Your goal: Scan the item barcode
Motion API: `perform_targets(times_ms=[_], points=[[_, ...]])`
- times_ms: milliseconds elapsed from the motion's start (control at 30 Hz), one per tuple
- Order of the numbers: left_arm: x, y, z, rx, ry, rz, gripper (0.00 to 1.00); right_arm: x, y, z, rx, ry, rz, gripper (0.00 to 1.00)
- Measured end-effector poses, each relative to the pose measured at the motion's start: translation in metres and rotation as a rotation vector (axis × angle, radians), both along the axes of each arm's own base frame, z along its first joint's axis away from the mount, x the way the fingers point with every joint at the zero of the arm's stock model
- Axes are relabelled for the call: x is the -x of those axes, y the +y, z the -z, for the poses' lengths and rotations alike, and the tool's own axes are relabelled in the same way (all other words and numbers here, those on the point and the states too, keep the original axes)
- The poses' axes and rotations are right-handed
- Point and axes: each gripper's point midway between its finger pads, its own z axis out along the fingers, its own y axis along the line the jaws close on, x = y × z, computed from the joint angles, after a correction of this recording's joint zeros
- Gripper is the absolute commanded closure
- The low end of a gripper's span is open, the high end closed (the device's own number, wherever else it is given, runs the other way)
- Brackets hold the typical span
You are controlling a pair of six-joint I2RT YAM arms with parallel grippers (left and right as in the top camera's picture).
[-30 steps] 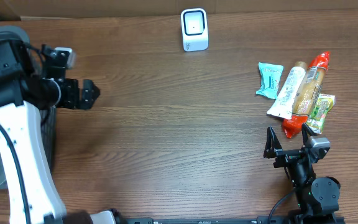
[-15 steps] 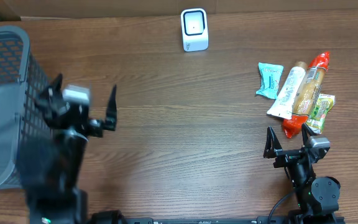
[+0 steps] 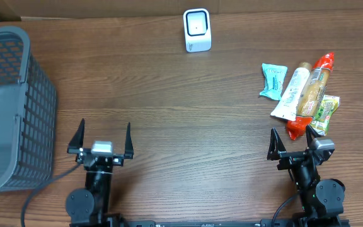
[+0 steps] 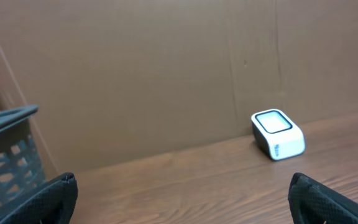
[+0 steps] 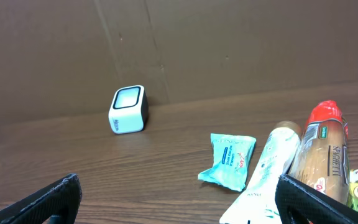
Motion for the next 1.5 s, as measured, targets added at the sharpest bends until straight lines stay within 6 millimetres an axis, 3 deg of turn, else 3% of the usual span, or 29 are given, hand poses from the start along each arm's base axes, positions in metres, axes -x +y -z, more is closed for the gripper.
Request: perform_targets(times_ms=[133,300,367,1500], points=[[0.001,0.003,0.023,-0.033,-0.006,-0.025,0.01,0.0,0.0,0.0,0.0,0.0,0.0,0.0],[-0.002,0.004,0.072,-0.038,0.177,-0.042,0.0,0.0,0.0,0.0,0.0,0.0,0.0,0.0],[-0.002,0.001,0.082,-0.039,0.212,-0.034,0.0,0.0,0.0,0.0,0.0,0.001,0.0,0.0],[-0.002,0.0,0.084,-0.044,0.217,-0.037,0.01,0.0,0.0,0.0,0.0,0.001,0.0,0.0]])
